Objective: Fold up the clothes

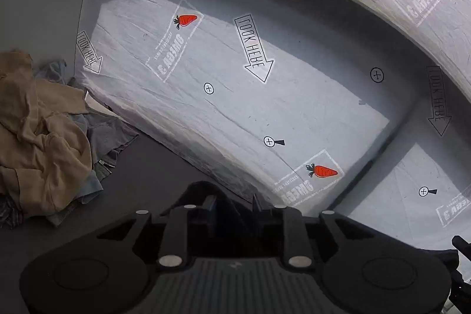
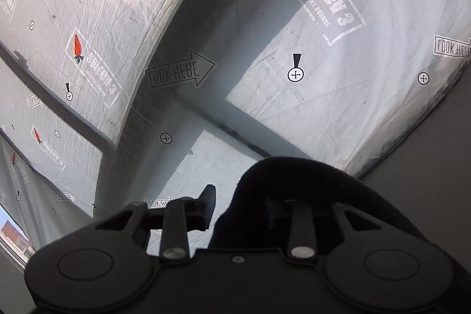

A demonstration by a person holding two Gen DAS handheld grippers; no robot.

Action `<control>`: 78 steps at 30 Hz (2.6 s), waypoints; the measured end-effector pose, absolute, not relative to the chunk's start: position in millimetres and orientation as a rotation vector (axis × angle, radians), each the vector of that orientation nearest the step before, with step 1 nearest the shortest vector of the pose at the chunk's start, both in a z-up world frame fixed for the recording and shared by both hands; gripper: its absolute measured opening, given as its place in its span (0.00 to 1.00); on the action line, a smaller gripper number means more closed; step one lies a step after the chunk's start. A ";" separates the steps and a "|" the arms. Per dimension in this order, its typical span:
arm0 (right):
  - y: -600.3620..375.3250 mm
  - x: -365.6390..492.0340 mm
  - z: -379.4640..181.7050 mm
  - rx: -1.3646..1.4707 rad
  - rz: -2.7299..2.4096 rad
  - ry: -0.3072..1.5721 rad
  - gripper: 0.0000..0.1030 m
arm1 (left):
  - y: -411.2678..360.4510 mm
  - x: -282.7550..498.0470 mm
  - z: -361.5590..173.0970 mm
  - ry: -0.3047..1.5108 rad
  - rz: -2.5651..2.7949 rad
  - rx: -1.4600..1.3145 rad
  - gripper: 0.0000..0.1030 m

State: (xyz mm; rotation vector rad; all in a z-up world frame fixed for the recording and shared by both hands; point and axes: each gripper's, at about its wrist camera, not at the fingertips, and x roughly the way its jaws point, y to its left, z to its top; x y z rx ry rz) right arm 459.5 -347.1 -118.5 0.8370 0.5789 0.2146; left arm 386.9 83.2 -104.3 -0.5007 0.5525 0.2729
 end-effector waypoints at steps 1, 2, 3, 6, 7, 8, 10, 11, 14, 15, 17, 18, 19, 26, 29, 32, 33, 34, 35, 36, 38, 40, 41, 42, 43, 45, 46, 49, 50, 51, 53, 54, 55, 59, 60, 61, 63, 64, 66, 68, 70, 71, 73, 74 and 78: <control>-340.0 471.9 -134.2 0.810 0.177 0.642 0.44 | 84.4 408.5 -123.2 0.608 0.298 -0.481 0.31; -334.8 474.7 -147.8 0.793 0.157 0.690 0.44 | 85.6 430.1 -142.0 0.664 0.323 -0.462 0.35; -329.7 477.6 -161.4 0.776 0.136 0.739 0.45 | 83.5 430.7 -156.1 0.691 0.310 -0.440 0.45; -334.3 433.5 -203.7 0.746 0.124 0.749 0.53 | 69.7 407.2 -193.1 0.782 0.249 -0.328 0.49; -338.1 414.9 -218.3 0.718 0.087 0.792 0.53 | 62.9 394.6 -203.9 0.824 0.228 -0.292 0.49; -343.6 394.9 -231.2 0.685 0.042 0.844 0.53 | 55.7 381.1 -214.4 0.865 0.205 -0.258 0.49; -359.4 347.7 -252.5 0.608 -0.052 0.930 0.53 | 40.2 350.5 -232.7 0.936 0.129 -0.209 0.50; -368.2 325.3 -257.8 0.570 -0.090 0.937 0.53 | 30.0 332.5 -242.8 0.981 0.092 -0.178 0.50; -390.6 264.2 -266.1 0.437 -0.242 0.953 0.53 | 12.2 304.5 -259.7 1.091 0.041 -0.130 0.50; -397.3 250.0 -269.7 0.423 -0.283 0.950 0.53 | 11.3 302.1 -260.3 1.099 0.035 -0.129 0.50; -408.9 230.9 -278.7 0.432 -0.337 0.948 0.53 | 11.4 301.3 -255.8 1.080 0.035 -0.133 0.50; -414.9 222.6 -282.9 0.442 -0.357 0.950 0.53 | 8.5 301.4 -253.0 1.073 0.041 -0.118 0.54; -418.7 215.1 -285.4 0.431 -0.371 0.944 0.53 | 4.8 301.5 -250.8 1.071 0.047 -0.097 0.58; -416.5 188.4 -293.8 0.340 -0.339 0.961 0.53 | -38.9 272.9 -247.7 1.106 0.021 -0.022 0.59; -419.8 179.8 -298.1 0.360 -0.331 0.983 0.53 | -47.3 257.2 -260.9 1.185 0.018 -0.020 0.59; -423.7 171.8 -300.8 0.379 -0.306 0.991 0.53 | -42.2 245.9 -276.1 1.243 0.060 -0.071 0.60; -423.2 170.2 -301.1 0.369 -0.295 0.990 0.53 | -40.3 242.5 -279.5 1.242 0.074 -0.088 0.61; -422.2 168.6 -301.3 0.356 -0.283 0.988 0.53 | -40.3 239.1 -281.9 1.235 0.084 -0.090 0.63; -421.3 167.2 -301.6 0.344 -0.276 0.985 0.53 | -43.5 237.4 -282.9 1.231 0.087 -0.071 0.64; -420.3 165.9 -302.0 0.333 -0.272 0.981 0.54 | -47.5 236.3 -283.6 1.228 0.087 -0.048 0.68; -419.0 164.8 -304.0 0.309 -0.247 0.985 0.54 | -59.8 234.6 -287.0 1.227 0.095 0.011 0.78; -419.1 164.5 -305.7 0.289 -0.223 0.989 0.54 | -66.1 233.3 -288.5 1.216 0.134 0.028 0.83; -420.4 164.5 -306.3 0.286 -0.210 0.990 0.54 | -64.6 233.6 -289.2 1.219 0.145 0.011 0.84; -422.3 164.5 -306.7 0.285 -0.197 0.991 0.54 | -61.8 234.1 -289.8 1.225 0.153 -0.013 0.86; -424.2 164.4 -307.1 0.284 -0.184 0.991 0.53 | -58.9 234.7 -290.4 1.231 0.161 -0.037 0.89; -429.1 164.4 -307.2 0.290 -0.163 0.986 0.46 | -57.7 236.1 -293.3 1.236 0.136 -0.047 0.96; -431.8 164.5 -307.2 0.294 -0.153 0.983 0.41 | -60.7 235.4 -294.6 1.233 0.130 -0.032 1.00; -441.3 167.5 -307.3 0.331 -0.102 0.980 0.16 | -69.8 232.6 -297.6 1.221 0.131 0.004 1.00; -444.5 169.0 -307.3 0.349 -0.081 0.980 0.10 | -70.1 232.3 -297.6 1.222 0.142 -0.008 1.00; -447.1 170.3 -306.5 0.355 -0.072 0.975 0.09 | -70.3 232.0 -297.7 1.223 0.153 -0.020 1.00; -455.4 174.5 -299.3 0.328 -0.083 0.941 0.09 | -70.8 231.4 -297.8 1.224 0.176 -0.044 1.00; -459.9 176.7 -295.1 0.311 -0.091 0.922 0.08 | -71.0 231.1 -297.9 1.225 0.188 -0.056 1.00; -467.3 180.2 -288.8 0.299 -0.105 0.898 0.08 | -71.2 230.8 -297.9 1.225 0.199 -0.068 1.00; -520.6 203.3 -255.4 0.226 -0.254 0.772 0.08 | -72.5 227.1 -298.3 1.222 0.237 -0.111 1.00; -533.9 210.2 -249.4 0.206 -0.305 0.747 0.09 | -72.7 226.2 -298.0 1.219 0.240 -0.112 1.00; -547.7 219.5 -244.8 0.182 -0.361 0.732 0.09 | -72.8 225.5 -297.6 1.217 0.243 -0.115 1.00; -567.7 234.3 -242.0 0.165 -0.430 0.739 0.21 | -73.3 224.5 -296.9 1.216 0.248 -0.119 1.00; -576.8 240.9 -241.2 0.160 -0.459 0.746 0.27 | -73.7 224.5 -296.6 1.217 0.250 -0.122 1.00; -588.1 243.9 -241.0 0.186 -0.471 0.747 0.35 | -74.5 224.4 -295.8 1.219 0.254 -0.127 1.00; -587.8 241.9 -244.9 0.202 -0.479 0.747 0.38 | -75.5 223.1 -295.0 1.218 0.255 -0.128 1.00; -584.5 233.6 -253.6 0.223 -0.549 0.749 0.43 | -75.2 222.4 -295.5 1.216 0.261 -0.131 1.00; -585.1 228.2 -258.2 0.258 -0.579 0.745 0.45 | -75.9 222.0 -295.2 1.215 0.265 -0.134 1.00; -591.8 214.3 -269.9 0.391 -0.616 0.736 0.47 | -78.9 220.2 -294.2 1.217 0.280 -0.140 1.00; -594.5 208.6 -275.4 0.443 -0.626 0.737 0.47 | -80.0 219.9 -293.7 1.219 0.284 -0.142 1.00; -596.2 199.8 -290.1 0.514 -0.573 0.759 0.48 | -77.6 222.9 -293.8 1.237 0.287 -0.148 1.00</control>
